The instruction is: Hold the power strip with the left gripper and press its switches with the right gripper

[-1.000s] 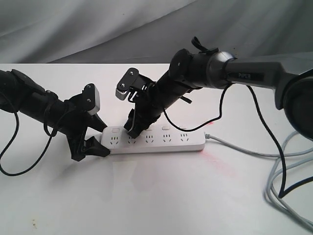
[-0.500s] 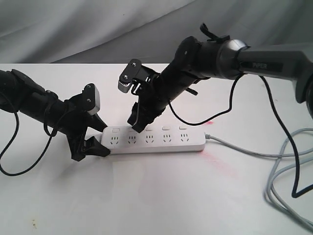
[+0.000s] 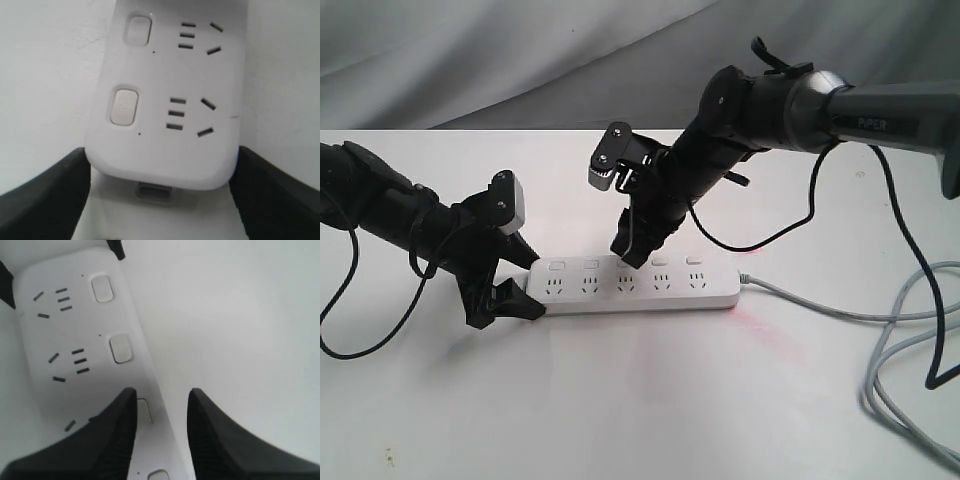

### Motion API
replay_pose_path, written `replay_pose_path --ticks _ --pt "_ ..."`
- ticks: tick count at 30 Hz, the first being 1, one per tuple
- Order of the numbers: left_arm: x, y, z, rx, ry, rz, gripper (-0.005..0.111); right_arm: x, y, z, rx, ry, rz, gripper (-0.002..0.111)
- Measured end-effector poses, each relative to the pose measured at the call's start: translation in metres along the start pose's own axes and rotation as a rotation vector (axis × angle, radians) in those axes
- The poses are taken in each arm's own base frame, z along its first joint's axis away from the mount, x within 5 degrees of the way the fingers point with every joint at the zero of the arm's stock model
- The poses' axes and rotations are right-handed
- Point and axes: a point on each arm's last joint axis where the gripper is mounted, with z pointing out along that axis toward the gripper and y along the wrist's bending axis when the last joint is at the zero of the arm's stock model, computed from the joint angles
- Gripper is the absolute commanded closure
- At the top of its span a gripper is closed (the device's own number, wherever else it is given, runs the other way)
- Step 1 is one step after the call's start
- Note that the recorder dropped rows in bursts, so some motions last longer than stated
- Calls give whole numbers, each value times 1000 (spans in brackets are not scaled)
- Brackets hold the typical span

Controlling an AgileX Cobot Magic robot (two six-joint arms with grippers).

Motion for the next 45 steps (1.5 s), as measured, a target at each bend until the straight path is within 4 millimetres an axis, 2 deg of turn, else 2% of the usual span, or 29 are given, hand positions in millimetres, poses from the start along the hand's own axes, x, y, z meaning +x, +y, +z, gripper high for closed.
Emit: replay_pose_path --ticks 15,22,45 --pt "0 0 0 0 0 0 53 2 -5 -2 23 -15 16 76" --pt "0 0 0 0 0 0 53 9 -6 12 6 1 32 76" --pt "0 0 0 0 0 0 53 17 0 16 6 1 42 76"
